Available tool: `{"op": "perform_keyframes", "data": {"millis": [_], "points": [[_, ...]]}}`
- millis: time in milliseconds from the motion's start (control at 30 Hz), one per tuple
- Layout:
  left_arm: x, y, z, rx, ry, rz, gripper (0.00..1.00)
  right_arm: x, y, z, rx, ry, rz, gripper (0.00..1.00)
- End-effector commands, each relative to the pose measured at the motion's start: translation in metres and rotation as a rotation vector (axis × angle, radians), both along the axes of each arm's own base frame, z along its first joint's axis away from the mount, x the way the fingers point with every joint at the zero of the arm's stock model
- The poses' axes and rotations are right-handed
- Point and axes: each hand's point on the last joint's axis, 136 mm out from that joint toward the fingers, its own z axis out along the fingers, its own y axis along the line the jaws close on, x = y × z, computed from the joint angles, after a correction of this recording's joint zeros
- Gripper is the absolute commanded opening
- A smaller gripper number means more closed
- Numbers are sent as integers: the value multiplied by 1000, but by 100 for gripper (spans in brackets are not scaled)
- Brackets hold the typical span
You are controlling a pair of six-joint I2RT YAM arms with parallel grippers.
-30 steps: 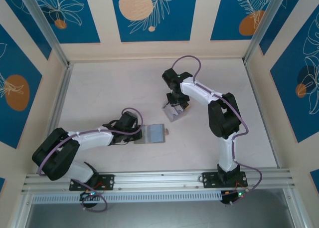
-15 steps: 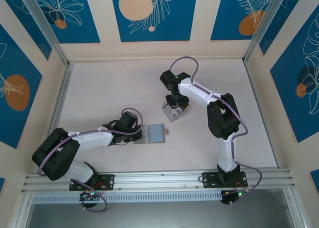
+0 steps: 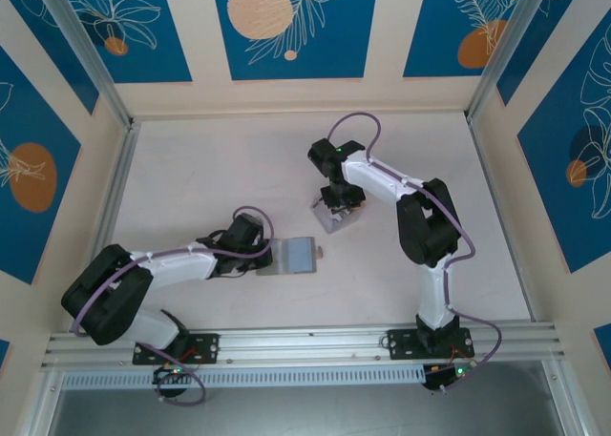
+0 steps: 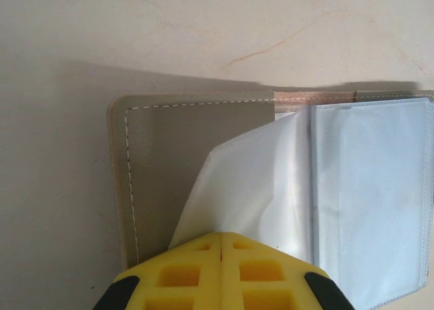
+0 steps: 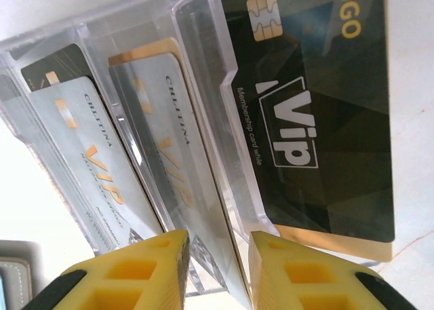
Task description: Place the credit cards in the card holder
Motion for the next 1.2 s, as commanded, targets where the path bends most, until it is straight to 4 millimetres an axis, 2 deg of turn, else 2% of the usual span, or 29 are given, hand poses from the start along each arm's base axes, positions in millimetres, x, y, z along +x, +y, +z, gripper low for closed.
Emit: {"op": "perform_keyframes", "data": {"millis": [0, 300, 633, 1000, 1167], "points": [[-21, 21, -30, 84, 104, 21, 0, -13, -8, 12, -14, 11, -22, 31], [-21, 21, -30, 85, 104, 22, 0, -19, -12, 18, -18, 13, -40, 32], [-21, 21, -32, 86, 109, 21, 0, -16, 0, 19, 43, 16, -28, 32], [-22, 22, -33, 88, 111, 25, 0, 16, -2, 15, -12, -47, 3, 35], [-22, 22, -32, 90, 107, 26, 0, 23, -1, 4, -36, -38, 17, 39]]}}
